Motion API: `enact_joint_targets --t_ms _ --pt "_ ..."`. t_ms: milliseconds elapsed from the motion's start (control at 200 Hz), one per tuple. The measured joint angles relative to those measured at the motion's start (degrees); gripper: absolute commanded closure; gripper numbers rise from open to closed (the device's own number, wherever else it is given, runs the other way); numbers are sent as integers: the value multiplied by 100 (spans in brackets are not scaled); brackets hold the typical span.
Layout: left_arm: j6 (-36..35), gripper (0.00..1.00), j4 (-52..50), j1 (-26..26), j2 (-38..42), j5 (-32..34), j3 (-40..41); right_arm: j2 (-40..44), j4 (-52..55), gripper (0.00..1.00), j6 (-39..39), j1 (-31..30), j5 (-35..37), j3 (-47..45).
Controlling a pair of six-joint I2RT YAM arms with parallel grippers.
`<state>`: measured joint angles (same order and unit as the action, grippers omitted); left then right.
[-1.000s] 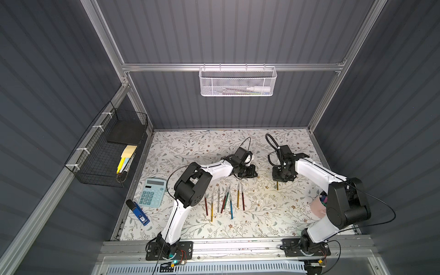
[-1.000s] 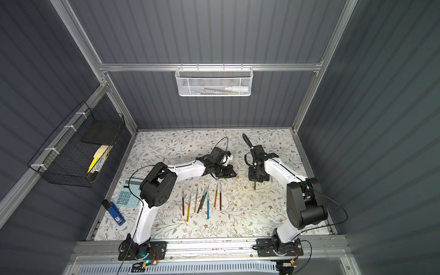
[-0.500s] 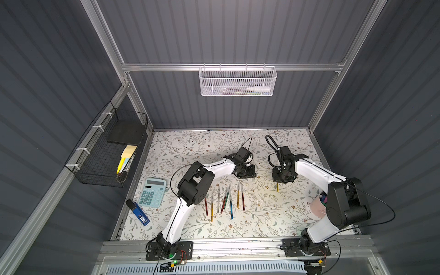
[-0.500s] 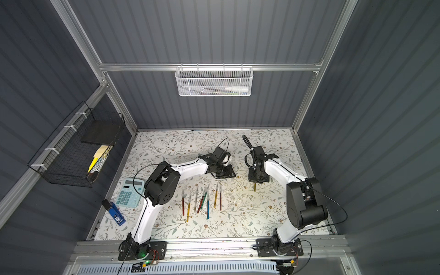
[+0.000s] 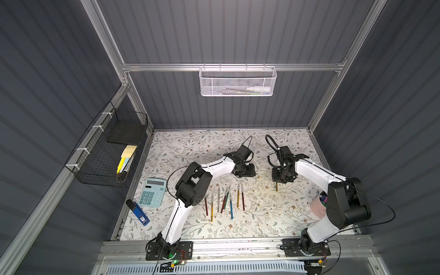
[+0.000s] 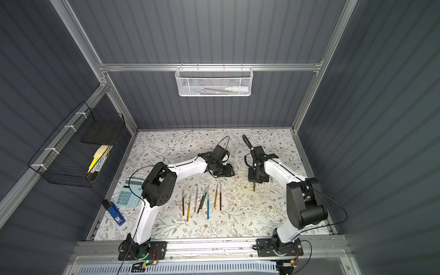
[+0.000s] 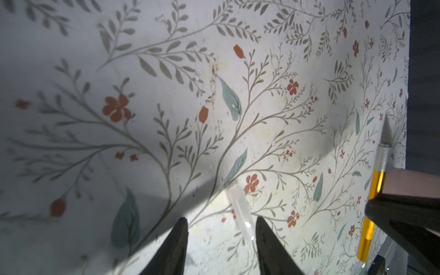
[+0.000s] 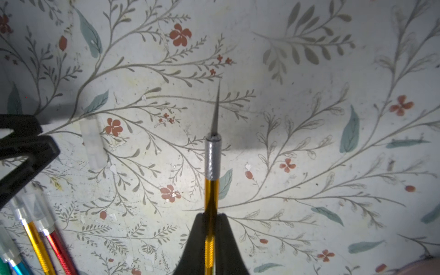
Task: Remove protective caps from carving knives
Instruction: Place the protective sleeve at the center of the board, then place the carving knife at the center of the board.
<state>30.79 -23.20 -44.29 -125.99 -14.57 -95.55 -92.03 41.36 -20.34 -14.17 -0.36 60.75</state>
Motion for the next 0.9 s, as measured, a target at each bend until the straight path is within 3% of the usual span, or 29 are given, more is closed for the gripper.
enact_joint_targets --t_ms 255,455,700,901 --pt "-398 31 -166 162 1510 260 964 -7 -164 91 0 -52 -356 -7" --pt "-597 1 -208 415 2813 490 1982 -219 -278 91 -44 -507 -461 79" --pt "-667 0 -393 841 3998 822 2712 -839 -415 91 -203 -1246 -479 535" --pt "-680 1 -417 872 4426 935 3067 -1172 -457 91 -350 -1602 -437 863"
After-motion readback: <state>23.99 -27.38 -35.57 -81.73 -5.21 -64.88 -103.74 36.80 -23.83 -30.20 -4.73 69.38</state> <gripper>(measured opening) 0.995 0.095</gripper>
